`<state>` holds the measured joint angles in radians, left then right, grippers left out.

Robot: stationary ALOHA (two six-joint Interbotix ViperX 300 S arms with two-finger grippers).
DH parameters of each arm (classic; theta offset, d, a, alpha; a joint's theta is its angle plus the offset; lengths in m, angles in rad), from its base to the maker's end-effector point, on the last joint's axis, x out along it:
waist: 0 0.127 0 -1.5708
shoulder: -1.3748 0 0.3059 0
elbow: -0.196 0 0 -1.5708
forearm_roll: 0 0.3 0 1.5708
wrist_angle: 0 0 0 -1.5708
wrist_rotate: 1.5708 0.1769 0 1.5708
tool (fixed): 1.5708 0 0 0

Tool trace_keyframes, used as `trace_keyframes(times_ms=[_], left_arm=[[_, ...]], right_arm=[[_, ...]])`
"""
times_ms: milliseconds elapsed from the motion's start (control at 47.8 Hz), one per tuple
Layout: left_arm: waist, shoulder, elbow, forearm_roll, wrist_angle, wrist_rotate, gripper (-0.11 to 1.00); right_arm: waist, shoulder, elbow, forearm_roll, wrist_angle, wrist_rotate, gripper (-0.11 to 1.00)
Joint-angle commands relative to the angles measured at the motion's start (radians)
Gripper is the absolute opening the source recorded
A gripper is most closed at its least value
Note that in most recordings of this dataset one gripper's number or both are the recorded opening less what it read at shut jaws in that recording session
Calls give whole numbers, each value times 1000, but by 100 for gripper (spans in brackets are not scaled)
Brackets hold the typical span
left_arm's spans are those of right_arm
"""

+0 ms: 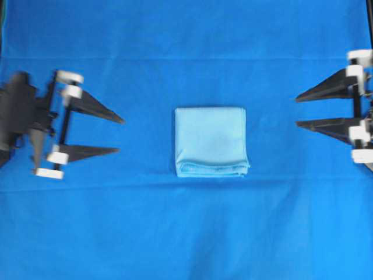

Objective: Fold the light blue towel.

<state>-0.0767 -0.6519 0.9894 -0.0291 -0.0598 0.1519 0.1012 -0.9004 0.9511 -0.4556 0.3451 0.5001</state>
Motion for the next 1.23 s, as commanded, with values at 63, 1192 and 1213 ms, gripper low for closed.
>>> trace_keyframes(times_ms=[63, 1192, 1213], left_arm=[[23, -163, 54, 0, 28, 0, 59], [124, -566, 405, -2, 44, -94, 59], [124, -566, 405, -2, 44, -94, 59]], right_arm=[[-12, -89, 43, -26, 3, 2, 56], [-183, -213, 396, -18, -268, 77, 56], [-183, -213, 394, -18, -268, 77, 56]])
